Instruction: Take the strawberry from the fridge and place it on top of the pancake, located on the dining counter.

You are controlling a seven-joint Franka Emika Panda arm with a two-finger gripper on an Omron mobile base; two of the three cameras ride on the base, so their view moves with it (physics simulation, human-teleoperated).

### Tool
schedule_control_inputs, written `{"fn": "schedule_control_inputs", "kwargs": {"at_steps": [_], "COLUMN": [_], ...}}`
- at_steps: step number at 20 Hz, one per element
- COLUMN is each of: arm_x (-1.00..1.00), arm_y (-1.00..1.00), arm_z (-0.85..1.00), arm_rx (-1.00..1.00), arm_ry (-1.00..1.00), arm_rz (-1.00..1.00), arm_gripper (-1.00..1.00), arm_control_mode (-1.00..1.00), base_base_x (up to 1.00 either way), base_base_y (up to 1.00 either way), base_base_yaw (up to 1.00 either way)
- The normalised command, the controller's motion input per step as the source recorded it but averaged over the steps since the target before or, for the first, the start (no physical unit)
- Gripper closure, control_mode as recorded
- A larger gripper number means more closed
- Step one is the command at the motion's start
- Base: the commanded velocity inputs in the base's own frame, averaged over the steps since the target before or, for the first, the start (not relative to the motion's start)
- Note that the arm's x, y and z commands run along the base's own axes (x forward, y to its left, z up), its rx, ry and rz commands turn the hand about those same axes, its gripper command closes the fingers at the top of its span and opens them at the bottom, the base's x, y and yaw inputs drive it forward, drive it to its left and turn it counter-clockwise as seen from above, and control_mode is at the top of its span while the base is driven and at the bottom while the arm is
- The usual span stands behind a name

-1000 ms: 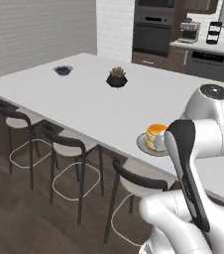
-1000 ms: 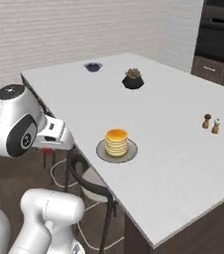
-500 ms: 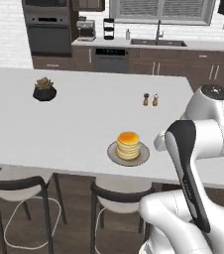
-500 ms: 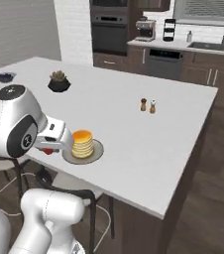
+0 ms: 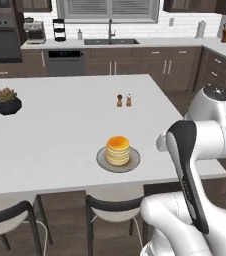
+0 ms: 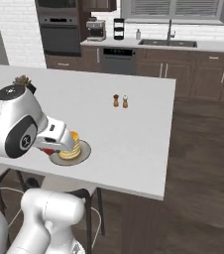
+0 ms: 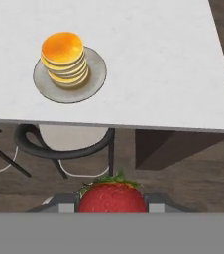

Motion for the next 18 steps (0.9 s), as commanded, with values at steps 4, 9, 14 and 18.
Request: {"fn": "schedule_control_inputs", "kwargs": {"at_steps": [4, 9, 14, 18], "arm_x": [0.00, 0.00, 0.00, 0.00], "arm_y": [0.00, 0.00, 0.00, 0.00], "arm_z": [0.00, 0.00, 0.00, 0.00], "arm_rx": [0.00, 0.00, 0.00, 0.00], "arm_ry": [0.00, 0.00, 0.00, 0.00], "arm_rz": [0.00, 0.00, 0.00, 0.00], "arm_gripper": [1.00, 1.00, 1.00, 1.00], "arm_control_mode": [1.00, 1.00, 1.00, 1.00], "base_base_x": [0.12, 0.00, 0.00, 0.20], "base_base_y": [0.49, 0.55, 0.63, 0.22], "base_base_yaw": [0.00, 0.00, 0.00, -0.08]}}
